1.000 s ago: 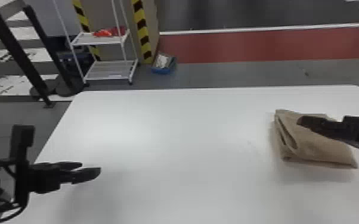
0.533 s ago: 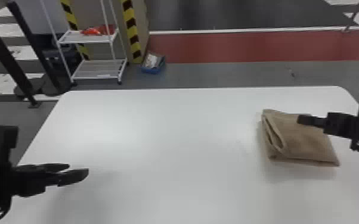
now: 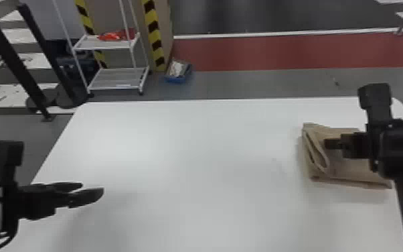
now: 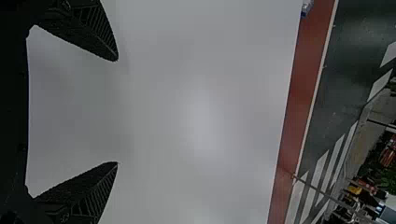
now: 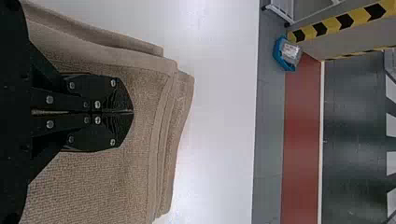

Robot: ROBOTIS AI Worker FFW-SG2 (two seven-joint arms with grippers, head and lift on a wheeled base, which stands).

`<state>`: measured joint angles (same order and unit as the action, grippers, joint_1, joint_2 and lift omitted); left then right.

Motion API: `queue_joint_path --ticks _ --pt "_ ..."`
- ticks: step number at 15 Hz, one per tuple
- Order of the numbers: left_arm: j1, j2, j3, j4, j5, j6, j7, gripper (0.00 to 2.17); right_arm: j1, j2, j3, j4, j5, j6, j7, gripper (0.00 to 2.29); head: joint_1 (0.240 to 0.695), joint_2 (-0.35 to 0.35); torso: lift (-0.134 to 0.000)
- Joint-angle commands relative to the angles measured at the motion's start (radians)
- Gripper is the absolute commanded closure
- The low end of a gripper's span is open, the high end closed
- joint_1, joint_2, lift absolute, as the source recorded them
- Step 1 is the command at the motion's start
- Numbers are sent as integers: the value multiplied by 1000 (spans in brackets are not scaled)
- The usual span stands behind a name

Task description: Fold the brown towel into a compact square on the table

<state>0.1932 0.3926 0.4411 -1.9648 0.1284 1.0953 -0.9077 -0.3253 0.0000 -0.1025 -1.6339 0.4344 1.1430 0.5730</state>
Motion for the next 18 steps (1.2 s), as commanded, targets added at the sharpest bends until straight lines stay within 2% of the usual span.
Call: queue_joint_path --ticks 1,5,8,12,14,18 --pt "5 0 5 -9 4 2 0 87 0 1 41 14 4 -2 10 2165 695 121 -123" --pt "6 2 18 -20 16 5 0 87 23 1 110 6 3 -9 24 2165 695 158 -123" --pt "6 5 19 -20 16 5 0 87 51 1 158 -46 -34 -15 47 2165 695 185 -123" --pt "5 5 22 -20 17 2 0 87 97 1 280 -136 -42 25 88 2165 695 244 -123" --pt "5 5 24 -20 17 5 0 87 118 1 325 -164 -42 68 126 2165 695 294 -123" --pt "0 8 21 -20 17 5 0 87 147 1 331 -234 -63 145 139 2165 695 342 -123"
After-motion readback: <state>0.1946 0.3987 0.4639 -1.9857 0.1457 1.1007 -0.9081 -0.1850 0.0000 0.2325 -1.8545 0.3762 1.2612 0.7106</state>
